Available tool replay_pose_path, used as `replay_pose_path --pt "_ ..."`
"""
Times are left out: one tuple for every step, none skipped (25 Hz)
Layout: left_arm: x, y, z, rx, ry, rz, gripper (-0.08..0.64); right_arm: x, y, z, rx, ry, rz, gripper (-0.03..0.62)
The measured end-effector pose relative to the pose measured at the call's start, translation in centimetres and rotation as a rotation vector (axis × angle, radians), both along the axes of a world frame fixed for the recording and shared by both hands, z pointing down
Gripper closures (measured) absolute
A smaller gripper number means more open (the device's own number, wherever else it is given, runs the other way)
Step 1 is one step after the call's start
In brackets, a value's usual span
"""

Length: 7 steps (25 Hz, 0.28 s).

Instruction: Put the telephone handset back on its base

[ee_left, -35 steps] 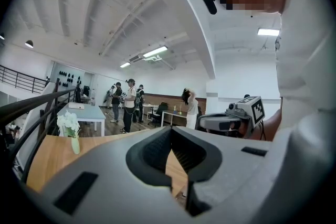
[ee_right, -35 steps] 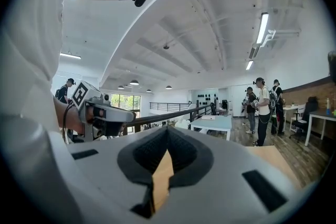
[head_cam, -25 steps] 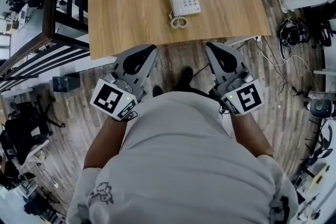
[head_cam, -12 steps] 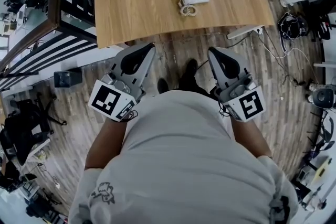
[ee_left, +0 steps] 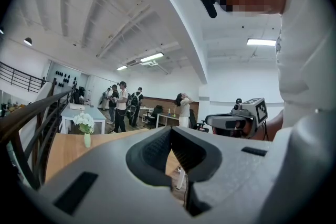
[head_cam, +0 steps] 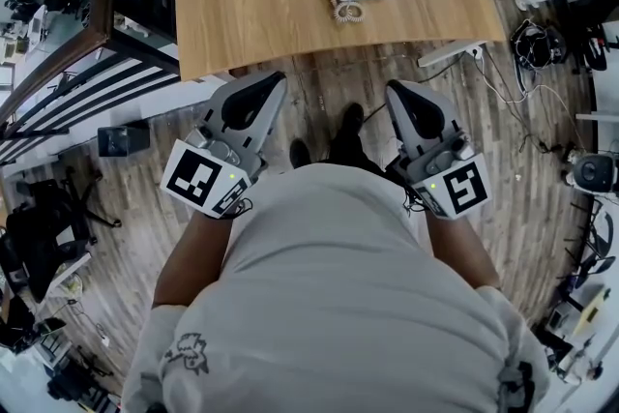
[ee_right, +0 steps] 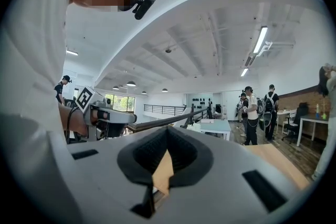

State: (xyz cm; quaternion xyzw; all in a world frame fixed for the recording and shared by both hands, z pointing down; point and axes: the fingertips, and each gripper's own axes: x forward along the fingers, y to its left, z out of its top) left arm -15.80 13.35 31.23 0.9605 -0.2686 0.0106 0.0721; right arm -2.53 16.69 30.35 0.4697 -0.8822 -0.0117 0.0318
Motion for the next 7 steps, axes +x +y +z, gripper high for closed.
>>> replay_pose_path --pt "0.3 0.0 -0.1 0.0 0.0 0.003 0.554 0.3 0.1 0.0 -0.003 0.002 0.0 0.586" --pt "0.5 0.0 0.0 -0.001 -0.001 0.005 0.554 0.5 0.2 0.1 -0.007 0.003 0.0 0.587" --pt "0.6 0.0 0.1 -0.002 -0.002 0.007 0.554 0.5 0.2 0.3 -0.01 0.002 0.001 0.586" --pt "0.5 0.0 0.3 -0.005 -0.002 0.007 0.554 0.5 0.2 0.4 -0.013 0.0 0.004 0.586" --pt "0.3 0.0 0.6 -0.008 -0.003 0.007 0.554 0.3 0.3 0.6 -0.015 -0.001 0.007 0.586" --pt "0.0 0.0 0.8 -0.011 -0.003 0.007 0.554 0.1 0.3 0.8 -0.018 -0.002 0.01 0.586" --pt "-0.2 0.0 1.1 -0.014 -0.003 0.006 0.554 -0.1 0.4 1.0 -0.02 -0.003 0.012 0.587"
